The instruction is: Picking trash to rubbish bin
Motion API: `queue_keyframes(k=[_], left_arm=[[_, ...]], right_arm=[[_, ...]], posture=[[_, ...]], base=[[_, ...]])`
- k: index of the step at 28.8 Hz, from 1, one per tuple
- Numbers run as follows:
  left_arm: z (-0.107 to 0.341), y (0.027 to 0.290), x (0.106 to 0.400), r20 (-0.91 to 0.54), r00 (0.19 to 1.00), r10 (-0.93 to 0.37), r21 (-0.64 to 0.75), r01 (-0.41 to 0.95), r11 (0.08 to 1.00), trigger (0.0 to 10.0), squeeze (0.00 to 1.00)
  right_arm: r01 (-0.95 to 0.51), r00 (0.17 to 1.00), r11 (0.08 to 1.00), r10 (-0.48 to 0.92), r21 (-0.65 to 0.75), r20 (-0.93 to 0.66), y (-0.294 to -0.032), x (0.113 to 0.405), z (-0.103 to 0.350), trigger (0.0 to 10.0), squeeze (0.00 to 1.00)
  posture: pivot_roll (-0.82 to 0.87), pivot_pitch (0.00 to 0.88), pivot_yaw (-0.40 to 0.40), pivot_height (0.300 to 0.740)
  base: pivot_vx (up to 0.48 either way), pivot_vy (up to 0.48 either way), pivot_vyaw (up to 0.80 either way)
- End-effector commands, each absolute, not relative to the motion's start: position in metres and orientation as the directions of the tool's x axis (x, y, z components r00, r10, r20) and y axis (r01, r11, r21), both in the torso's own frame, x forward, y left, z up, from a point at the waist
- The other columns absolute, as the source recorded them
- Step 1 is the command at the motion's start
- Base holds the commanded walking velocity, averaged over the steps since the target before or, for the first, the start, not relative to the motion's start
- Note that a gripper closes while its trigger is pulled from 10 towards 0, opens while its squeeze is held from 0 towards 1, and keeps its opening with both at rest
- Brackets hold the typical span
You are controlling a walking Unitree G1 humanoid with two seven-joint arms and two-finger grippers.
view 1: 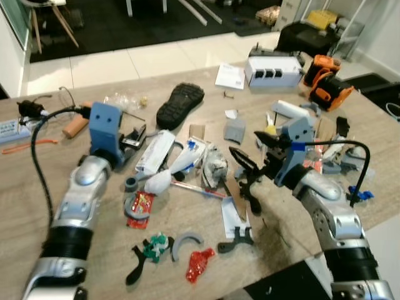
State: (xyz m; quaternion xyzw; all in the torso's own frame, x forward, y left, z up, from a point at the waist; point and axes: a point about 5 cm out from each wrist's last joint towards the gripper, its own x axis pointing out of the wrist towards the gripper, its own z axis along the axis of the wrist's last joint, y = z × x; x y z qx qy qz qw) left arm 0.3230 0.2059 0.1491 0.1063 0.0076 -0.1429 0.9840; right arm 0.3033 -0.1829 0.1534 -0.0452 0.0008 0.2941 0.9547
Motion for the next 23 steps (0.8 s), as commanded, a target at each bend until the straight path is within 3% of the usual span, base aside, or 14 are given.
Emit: queue_keyframes(k=[1,3,11,16,23], left_arm=[[0.145,0.203,0.315,-0.120,0.912,-0.393,0.228,0.410,0.883,10.0,0.00],[0.145,0.201,0.306,-0.155,0.869,-0.470,0.225,0.495,0.839,10.0,0.00],[0.144,0.182,0.295,-0.221,0.785,-0.579,0.126,0.612,0.781,10.0,0.00],[0.143,0.153,0.295,-0.246,0.757,-0.606,-0.045,0.615,0.787,10.0,0.00],[0.139,0.138,0.298,-0.301,0.772,-0.560,-0.129,0.549,0.826,10.0,0.00]], right_arm=[[-0.553,0.833,0.829,0.548,-0.085,-0.070,-0.189,0.301,0.147,10.0,0.00],[-0.549,0.836,0.832,0.543,-0.086,-0.080,-0.192,0.301,0.146,10.0,0.00],[-0.505,0.862,0.856,0.495,-0.109,-0.107,-0.205,0.304,0.146,10.0,0.00],[-0.459,0.887,0.879,0.446,-0.126,-0.118,-0.214,0.308,0.147,10.0,0.00],[-0.424,0.904,0.895,0.408,-0.138,-0.131,-0.219,0.311,0.146,10.0,0.00]], posture=[[-0.07,0.000,0.004,0.740],[-0.07,0.000,0.006,0.740],[-0.07,0.000,0.008,0.740],[-0.08,0.000,0.010,0.740],[-0.07,0.000,0.015,0.740]], base=[[0.000,0.000,0.00],[0.000,0.000,0.00],[0.000,0.000,0.00],[0.000,0.000,0.00],[0.000,0.000,0.00]])
